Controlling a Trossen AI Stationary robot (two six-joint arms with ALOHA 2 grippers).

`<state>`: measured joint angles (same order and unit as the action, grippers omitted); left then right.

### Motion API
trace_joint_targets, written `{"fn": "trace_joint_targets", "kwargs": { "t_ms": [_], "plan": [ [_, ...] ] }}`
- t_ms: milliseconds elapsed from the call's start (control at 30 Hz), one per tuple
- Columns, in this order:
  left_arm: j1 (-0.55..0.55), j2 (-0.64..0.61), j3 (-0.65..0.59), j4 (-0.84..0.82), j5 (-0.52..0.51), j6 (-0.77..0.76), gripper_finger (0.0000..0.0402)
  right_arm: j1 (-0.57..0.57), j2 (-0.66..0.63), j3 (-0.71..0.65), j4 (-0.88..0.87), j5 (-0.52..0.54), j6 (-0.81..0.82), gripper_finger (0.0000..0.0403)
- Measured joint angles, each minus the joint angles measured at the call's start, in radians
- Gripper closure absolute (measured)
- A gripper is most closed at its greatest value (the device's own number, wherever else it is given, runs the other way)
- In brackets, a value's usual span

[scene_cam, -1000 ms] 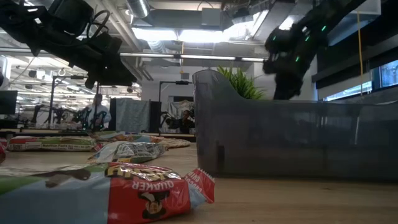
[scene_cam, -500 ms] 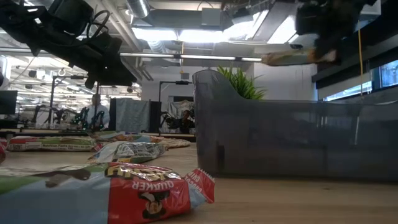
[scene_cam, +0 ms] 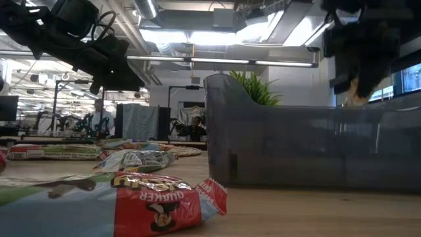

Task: Pick and place Granola Bars by type
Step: Put the orange granola bar into the top transparent bin

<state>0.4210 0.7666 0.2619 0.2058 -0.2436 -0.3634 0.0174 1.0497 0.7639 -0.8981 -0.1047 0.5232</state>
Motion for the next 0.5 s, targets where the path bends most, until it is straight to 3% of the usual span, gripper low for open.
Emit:
{"fn": "trace_joint_targets", "kwargs": {
  "t_ms": [267, 500],
  "plan": [
    [0.0, 0.0, 0.0, 0.0, -0.001, 0.0, 0.0288, 0.0, 0.094, -0.082, 0.165, 0.0, -0.005, 0.0337],
    [0.0, 0.0, 0.0, 0.0, -0.001, 0.0, 0.0288, 0.0, 0.151, -0.085, 0.174, 0.0, -0.031, 0.0335]
  ]
}}
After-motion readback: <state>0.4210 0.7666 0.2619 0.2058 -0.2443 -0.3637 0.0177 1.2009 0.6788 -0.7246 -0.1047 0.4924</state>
